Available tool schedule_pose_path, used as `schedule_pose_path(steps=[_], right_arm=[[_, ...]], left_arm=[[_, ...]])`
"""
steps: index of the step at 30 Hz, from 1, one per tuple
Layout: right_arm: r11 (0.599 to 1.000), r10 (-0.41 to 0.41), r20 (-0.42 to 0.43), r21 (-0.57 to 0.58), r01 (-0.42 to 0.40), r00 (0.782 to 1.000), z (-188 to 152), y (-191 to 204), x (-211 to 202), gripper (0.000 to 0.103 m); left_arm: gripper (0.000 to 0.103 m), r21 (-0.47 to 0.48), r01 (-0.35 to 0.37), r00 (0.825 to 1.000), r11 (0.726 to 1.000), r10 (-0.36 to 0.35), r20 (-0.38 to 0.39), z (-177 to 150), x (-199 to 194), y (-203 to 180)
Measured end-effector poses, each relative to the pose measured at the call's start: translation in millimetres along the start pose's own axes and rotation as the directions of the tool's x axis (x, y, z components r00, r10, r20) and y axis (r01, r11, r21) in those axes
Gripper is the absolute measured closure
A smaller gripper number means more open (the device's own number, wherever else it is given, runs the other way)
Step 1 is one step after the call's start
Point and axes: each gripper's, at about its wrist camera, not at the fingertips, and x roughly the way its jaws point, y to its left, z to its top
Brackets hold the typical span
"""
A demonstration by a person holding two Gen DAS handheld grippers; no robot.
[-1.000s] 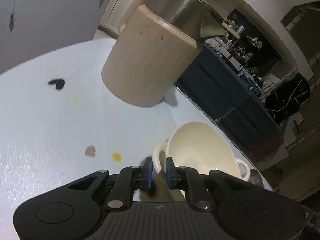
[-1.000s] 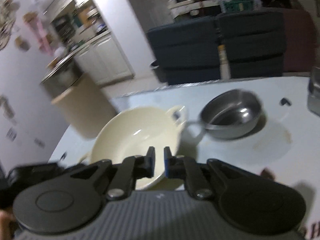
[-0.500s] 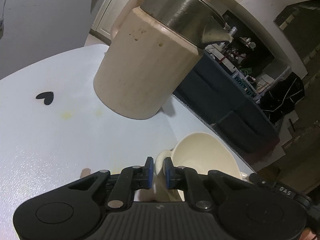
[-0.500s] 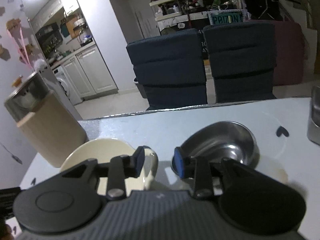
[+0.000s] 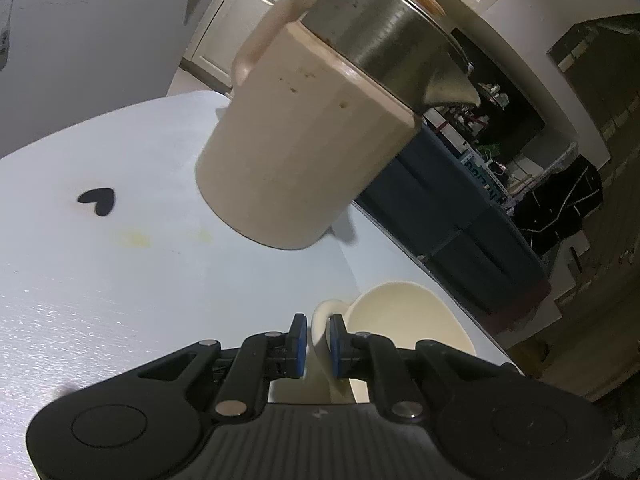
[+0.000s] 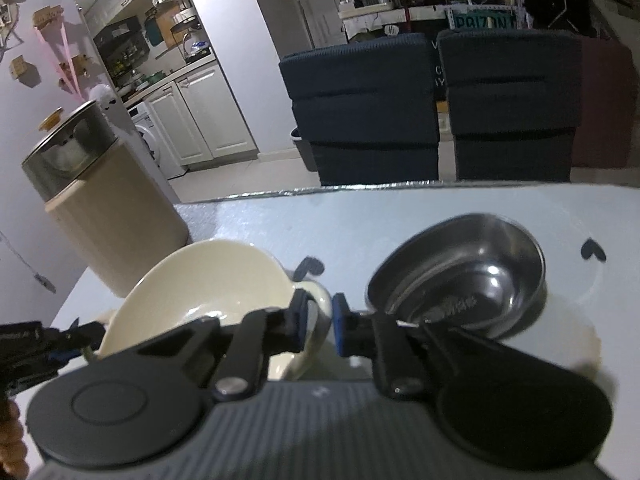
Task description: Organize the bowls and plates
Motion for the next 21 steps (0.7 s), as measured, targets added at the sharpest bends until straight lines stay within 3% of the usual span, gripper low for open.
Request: schedule_pose_path(steps=[7, 13, 17, 21], right_arm=[[0.997, 0.072, -0.043, 0.03, -0.07, 0.996, -10, 3, -10, 0.088], [0.99, 0.123, -0.036, 0.081, -0.119, 0.992, -11, 6, -8, 0.07], [0.996, 0.088, -0.053, 0.034, -0.086, 0.995, -12, 16, -2, 0.069], [0.999, 0.054, -0.058, 0.002, -0.054, 0.997, -16, 22, 2, 0.069]], left_arm=[[0.087, -0.063, 0.047, 0.999, 0.997, -0.047, 0.003, 4, -8, 23], [0.087, -0.042, 0.054, 0.999, 0.998, -0.054, -0.001, 6, -6, 20], [0.074, -0.042, 0.058, 0.998, 0.997, -0.058, -0.015, 6, -2, 18], [0.075, 0.002, 0.045, 0.999, 0.999, -0.045, -0.026, 4, 3, 15]])
